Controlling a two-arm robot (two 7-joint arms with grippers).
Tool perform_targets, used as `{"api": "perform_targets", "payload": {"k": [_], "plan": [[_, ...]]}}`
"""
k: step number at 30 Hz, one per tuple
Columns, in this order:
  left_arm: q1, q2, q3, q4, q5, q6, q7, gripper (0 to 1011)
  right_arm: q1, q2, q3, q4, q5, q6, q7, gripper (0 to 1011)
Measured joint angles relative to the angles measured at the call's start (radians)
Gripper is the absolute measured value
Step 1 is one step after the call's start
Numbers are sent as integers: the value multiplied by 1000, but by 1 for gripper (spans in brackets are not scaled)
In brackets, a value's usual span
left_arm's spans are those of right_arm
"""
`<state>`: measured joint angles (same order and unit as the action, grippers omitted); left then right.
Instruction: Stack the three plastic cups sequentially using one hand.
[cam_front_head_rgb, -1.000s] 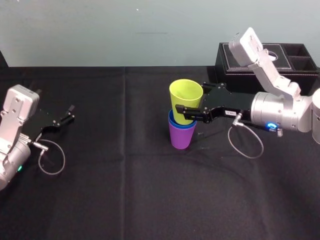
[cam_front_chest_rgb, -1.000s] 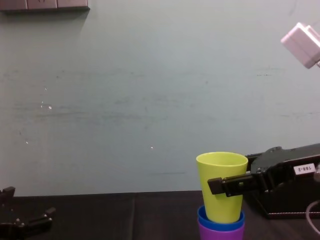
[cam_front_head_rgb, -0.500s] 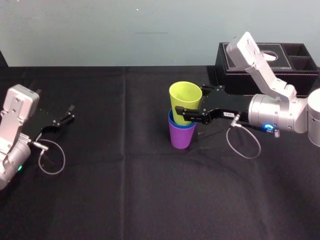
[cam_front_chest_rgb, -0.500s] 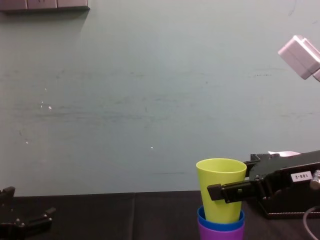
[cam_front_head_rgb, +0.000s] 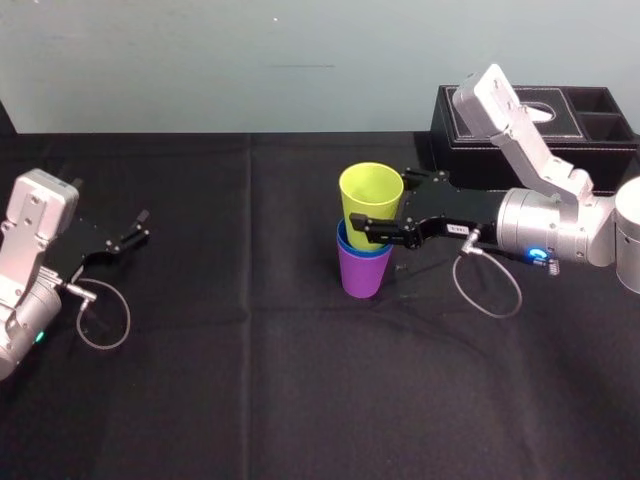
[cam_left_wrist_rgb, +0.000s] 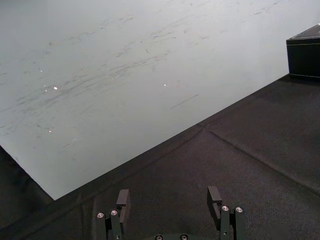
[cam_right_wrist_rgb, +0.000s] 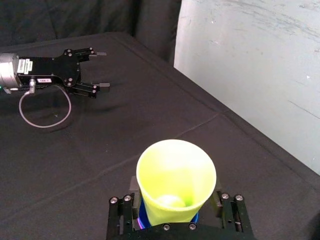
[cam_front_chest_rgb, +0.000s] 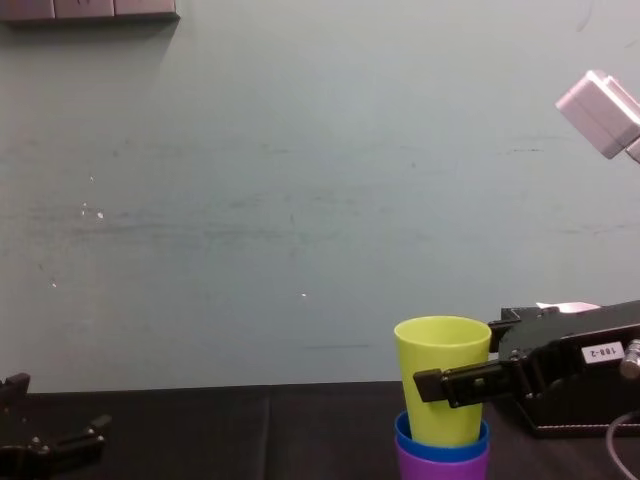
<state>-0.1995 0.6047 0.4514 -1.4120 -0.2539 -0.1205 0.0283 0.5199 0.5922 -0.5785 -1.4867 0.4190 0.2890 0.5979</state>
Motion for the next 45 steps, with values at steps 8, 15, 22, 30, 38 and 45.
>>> {"api": "perform_targets", "payload": {"k": [8,15,22,30,38,45], "plan": [[0,0,0,0,0,0,0,1011,0,0,0,-1,0,0,0,995],[0,0,0,0,0,0,0,1011,0,0,0,-1,1,1,0,1002],[0,0,0,0,0,0,0,1011,0,0,0,-1,1,1,0,1003],[0,0,0,0,0,0,0,1011,-24,15,23,-47,0,-6,-25,1003],[0,0,0,0,0,0,0,1011,-93,49,103,-103,30,-42,-74,1003],[0,0,0,0,0,0,0,1011,-180,73,190,-125,41,-89,-142,1003]]}}
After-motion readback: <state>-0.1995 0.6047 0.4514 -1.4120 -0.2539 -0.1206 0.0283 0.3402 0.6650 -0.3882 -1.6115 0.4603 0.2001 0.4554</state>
